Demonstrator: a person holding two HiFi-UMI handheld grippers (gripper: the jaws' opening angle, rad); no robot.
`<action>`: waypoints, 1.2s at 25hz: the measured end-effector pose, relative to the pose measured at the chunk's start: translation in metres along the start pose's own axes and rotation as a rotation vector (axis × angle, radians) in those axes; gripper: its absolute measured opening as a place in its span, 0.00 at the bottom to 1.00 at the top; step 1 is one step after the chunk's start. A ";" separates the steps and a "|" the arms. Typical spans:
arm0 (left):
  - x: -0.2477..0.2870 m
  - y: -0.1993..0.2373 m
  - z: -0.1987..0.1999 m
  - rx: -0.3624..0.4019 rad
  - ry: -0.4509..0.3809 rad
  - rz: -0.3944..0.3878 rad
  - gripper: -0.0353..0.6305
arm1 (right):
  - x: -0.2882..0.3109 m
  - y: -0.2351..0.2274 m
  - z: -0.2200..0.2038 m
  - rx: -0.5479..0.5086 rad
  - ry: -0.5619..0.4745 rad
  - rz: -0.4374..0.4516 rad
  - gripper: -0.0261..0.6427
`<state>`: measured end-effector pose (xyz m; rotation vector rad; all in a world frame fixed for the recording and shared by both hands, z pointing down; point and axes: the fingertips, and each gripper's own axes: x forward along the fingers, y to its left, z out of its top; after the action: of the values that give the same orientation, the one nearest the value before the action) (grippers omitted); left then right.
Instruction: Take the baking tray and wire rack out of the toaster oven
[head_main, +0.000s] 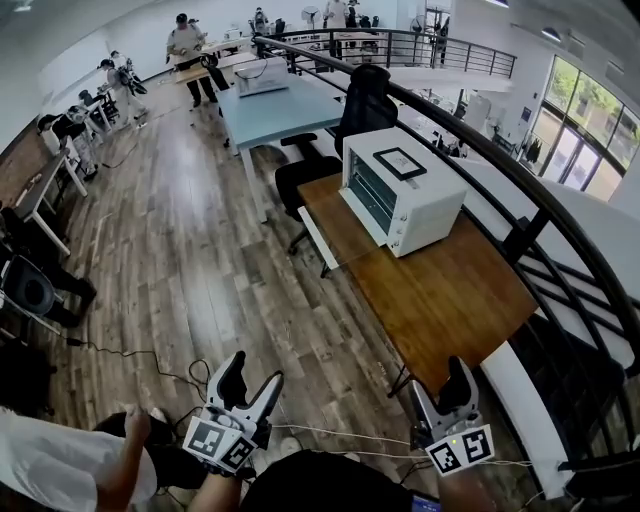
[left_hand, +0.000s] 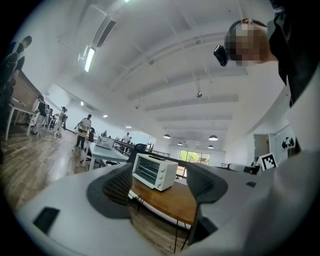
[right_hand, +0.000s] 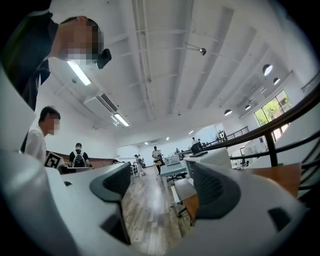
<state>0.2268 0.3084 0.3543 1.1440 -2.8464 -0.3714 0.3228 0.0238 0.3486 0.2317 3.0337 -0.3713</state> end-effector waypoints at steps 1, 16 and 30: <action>-0.002 -0.004 0.000 0.001 0.006 0.000 0.55 | -0.002 -0.001 0.001 0.011 -0.001 0.002 0.61; -0.002 -0.004 -0.014 0.015 0.070 0.016 0.54 | 0.001 -0.007 -0.023 0.090 0.033 -0.014 0.58; 0.102 0.123 0.022 0.005 0.042 -0.162 0.52 | 0.140 0.019 -0.010 0.018 -0.002 -0.161 0.49</action>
<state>0.0661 0.3284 0.3580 1.3709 -2.7284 -0.3438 0.1875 0.0646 0.3408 -0.0127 3.0570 -0.4095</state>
